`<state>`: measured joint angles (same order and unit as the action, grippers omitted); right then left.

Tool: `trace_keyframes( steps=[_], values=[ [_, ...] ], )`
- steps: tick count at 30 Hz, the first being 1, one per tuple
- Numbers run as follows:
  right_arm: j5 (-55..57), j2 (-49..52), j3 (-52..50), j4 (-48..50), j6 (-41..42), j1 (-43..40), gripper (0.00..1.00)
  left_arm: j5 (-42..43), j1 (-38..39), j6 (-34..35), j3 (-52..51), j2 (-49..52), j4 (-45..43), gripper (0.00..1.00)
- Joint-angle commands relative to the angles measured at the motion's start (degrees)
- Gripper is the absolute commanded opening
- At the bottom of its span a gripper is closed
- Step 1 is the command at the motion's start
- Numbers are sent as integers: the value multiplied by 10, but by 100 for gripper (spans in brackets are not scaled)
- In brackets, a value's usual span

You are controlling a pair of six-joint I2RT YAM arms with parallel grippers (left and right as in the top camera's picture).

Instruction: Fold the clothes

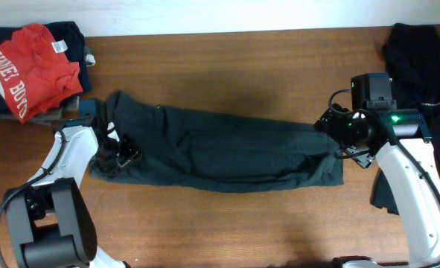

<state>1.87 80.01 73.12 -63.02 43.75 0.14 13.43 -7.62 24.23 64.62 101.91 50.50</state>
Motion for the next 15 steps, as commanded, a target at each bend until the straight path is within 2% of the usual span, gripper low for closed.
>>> trace_keyframes(
  steps=[1, 8, 11, 15],
  values=[
    [-1, 0, 4, 0, 0, -2, 99, 3, -1, 8, -1, 4, -12, 51],
    [-1, 0, 4, -9, 0, -2, 99, 3, -2, 12, -1, 4, -12, 24],
    [-1, 0, 4, -9, 0, -2, 99, 5, -2, 12, 0, 4, -20, 1],
    [-1, 0, 4, -11, 0, -2, 99, 28, -2, 34, 13, 4, -25, 1]
  ],
)
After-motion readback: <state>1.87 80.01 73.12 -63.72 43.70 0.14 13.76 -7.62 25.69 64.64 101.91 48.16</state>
